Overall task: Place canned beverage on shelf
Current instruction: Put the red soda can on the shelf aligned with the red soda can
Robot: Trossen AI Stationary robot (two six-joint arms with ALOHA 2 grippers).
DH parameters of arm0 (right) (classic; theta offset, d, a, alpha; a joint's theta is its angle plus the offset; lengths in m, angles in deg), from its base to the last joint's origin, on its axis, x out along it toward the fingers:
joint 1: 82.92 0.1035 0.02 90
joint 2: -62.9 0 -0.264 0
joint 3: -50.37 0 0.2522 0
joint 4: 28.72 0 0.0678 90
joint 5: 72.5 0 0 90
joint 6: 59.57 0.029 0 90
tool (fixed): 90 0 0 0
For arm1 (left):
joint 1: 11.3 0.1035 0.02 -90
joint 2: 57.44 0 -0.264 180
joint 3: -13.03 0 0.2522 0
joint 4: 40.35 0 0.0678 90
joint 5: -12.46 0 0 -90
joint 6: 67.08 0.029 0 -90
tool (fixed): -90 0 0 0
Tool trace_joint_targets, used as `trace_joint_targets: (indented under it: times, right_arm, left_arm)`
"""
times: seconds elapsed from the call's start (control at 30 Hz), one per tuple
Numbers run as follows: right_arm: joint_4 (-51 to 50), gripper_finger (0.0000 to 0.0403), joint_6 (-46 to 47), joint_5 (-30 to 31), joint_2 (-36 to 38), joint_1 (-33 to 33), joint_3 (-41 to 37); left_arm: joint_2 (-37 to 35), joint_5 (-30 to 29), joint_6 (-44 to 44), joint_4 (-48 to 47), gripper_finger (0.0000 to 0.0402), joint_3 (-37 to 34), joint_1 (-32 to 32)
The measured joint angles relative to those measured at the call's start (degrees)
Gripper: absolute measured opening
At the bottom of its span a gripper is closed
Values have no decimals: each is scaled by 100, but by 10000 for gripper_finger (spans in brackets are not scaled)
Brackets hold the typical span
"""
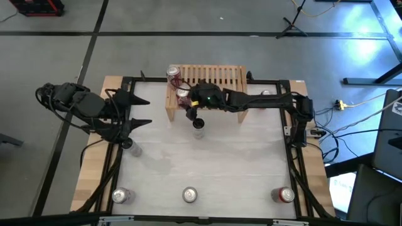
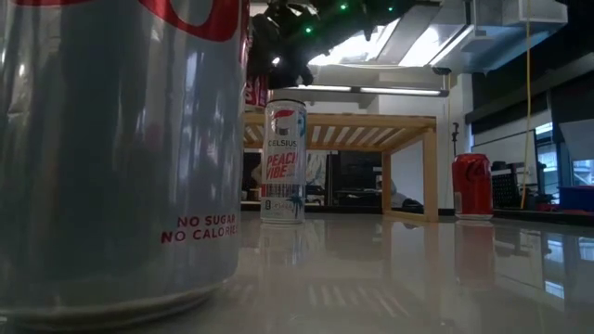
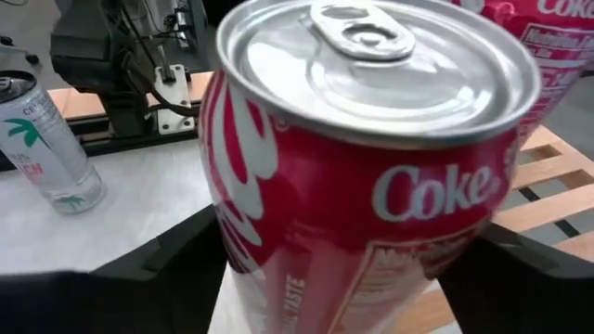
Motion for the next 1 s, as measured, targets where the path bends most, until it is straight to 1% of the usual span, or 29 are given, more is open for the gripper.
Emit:
trace_joint_targets:
  times: [0.1,0.13,0.33,0.6,0.8,1.0]
  right_arm:
    - [52,277,-20,-7,0,0,-2]
    - [69,273,-27,-4,-2,0,-2]
    - [440,273,4,-7,-20,0,-6]
    - [1108,273,360,22,-190,-11,24]
    - [882,273,375,4,-517,-2,604]
    - [92,273,241,134,-892,-4,1344]
  left_arm:
    - [0,2,0,8,328,0,0]
    - [0,2,0,9,328,0,0]
    - [0,2,0,9,328,0,0]
    - [-1,2,-1,12,328,0,0]
    - [0,2,-2,33,328,0,0]
    - [1,4,-7,44,328,0,0]
